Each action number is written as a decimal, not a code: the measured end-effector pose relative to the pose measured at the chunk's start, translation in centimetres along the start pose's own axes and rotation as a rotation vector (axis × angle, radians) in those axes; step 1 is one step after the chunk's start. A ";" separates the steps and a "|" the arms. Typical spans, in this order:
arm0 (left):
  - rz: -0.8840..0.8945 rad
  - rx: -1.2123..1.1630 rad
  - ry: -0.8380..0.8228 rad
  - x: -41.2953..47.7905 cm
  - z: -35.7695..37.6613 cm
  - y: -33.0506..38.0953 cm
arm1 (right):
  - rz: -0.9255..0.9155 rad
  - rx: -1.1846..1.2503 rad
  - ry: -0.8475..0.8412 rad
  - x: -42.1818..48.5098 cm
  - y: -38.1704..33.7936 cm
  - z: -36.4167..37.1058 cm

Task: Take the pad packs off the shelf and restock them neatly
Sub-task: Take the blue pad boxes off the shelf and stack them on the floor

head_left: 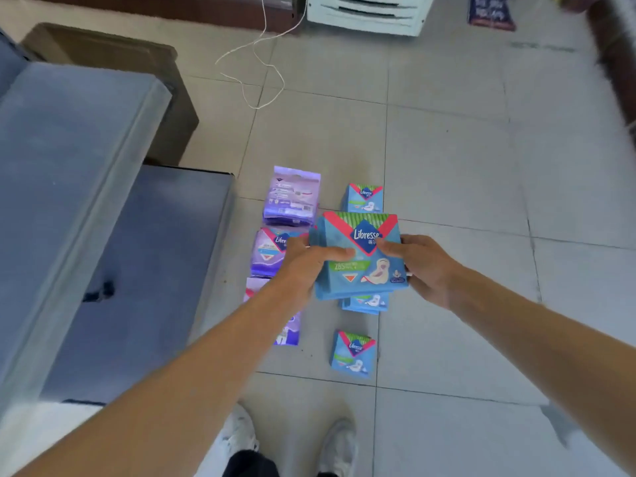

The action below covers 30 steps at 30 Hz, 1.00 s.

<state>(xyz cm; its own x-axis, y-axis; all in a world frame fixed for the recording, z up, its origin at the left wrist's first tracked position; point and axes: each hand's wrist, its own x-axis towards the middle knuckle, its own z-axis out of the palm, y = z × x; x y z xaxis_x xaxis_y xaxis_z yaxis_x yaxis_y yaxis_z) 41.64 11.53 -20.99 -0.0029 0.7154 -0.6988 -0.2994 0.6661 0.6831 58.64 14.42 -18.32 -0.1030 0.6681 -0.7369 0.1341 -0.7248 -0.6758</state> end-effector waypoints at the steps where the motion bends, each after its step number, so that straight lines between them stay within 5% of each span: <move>1: -0.028 -0.002 0.006 0.1 0.8 -1.6 | 0.017 0.004 0.010 -0.2 1.6 -0.8; 11: -0.175 0.180 0.170 6.6 2.3 -16.6 | 0.175 0.017 0.211 5.2 18.2 -2.7; 21: -0.344 0.389 0.164 16.8 1.7 -34.2 | 0.283 -0.004 0.328 15.0 35.7 -4.3; 30: -0.371 0.522 0.207 21.8 0.0 -38.9 | 0.248 0.035 0.350 20.8 40.7 -3.9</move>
<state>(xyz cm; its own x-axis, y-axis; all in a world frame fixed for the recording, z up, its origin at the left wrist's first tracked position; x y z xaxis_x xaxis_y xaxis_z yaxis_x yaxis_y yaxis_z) 53.25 1.28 -62.78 -0.1869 0.3992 -0.8976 0.1846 0.9117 0.3670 65.85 -0.55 -61.09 0.2698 0.4849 -0.8319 0.0782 -0.8721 -0.4830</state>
